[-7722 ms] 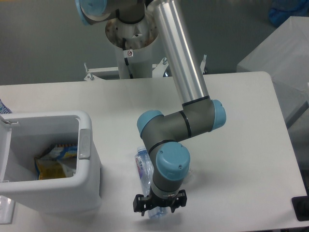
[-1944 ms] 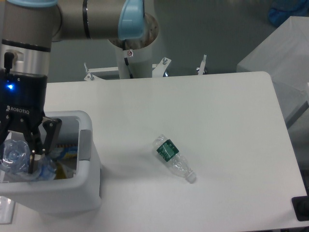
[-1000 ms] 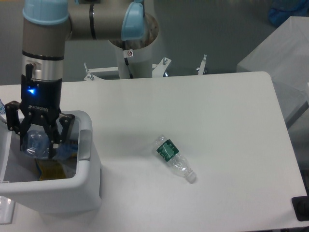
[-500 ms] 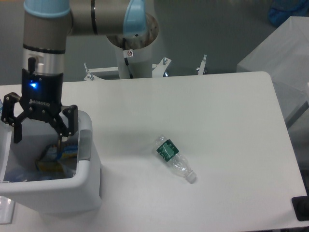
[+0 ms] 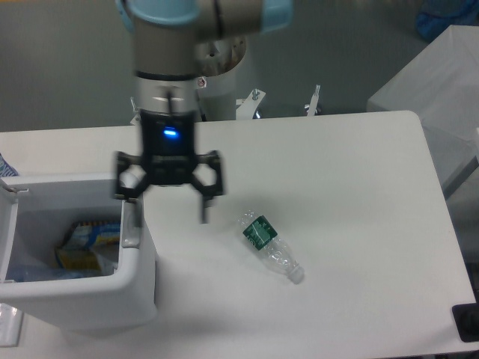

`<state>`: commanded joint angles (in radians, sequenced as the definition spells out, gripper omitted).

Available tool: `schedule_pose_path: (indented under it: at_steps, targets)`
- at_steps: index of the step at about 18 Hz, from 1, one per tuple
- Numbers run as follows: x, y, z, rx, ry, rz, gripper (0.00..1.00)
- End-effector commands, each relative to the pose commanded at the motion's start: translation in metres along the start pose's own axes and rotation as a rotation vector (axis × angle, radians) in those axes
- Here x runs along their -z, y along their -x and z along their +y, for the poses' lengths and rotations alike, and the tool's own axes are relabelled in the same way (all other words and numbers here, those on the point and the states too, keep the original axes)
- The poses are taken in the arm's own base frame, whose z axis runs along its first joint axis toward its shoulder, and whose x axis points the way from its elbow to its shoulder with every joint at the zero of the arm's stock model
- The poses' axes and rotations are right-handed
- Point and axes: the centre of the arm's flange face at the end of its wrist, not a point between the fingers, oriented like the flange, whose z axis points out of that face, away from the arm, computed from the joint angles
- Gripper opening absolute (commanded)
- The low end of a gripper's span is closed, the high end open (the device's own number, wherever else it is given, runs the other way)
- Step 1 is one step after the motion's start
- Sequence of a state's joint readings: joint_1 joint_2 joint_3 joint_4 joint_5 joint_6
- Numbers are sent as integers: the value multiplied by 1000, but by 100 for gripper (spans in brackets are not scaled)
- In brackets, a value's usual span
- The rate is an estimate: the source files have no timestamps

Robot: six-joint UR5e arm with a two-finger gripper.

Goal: Place the trash in the trash can
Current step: 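Raise the gripper out of the bin and move to the green-labelled bottle, then lower the gripper onto the green-labelled bottle's base and close on it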

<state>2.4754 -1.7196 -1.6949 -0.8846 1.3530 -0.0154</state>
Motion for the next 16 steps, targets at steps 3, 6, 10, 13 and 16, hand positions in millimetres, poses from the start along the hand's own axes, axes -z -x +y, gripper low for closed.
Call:
schedule_pose_path:
  at_steps: [3, 6, 10, 13, 16]
  targets:
    - [-33, 48, 0, 94, 79, -32, 100]
    - [-70, 70, 2, 154, 138, -92, 100]
    - [-137, 96, -2, 247, 216, -213, 100]
    - [-162, 103, -10, 297, 235, -223, 100]
    - [-175, 106, -11, 310, 246, -222, 100]
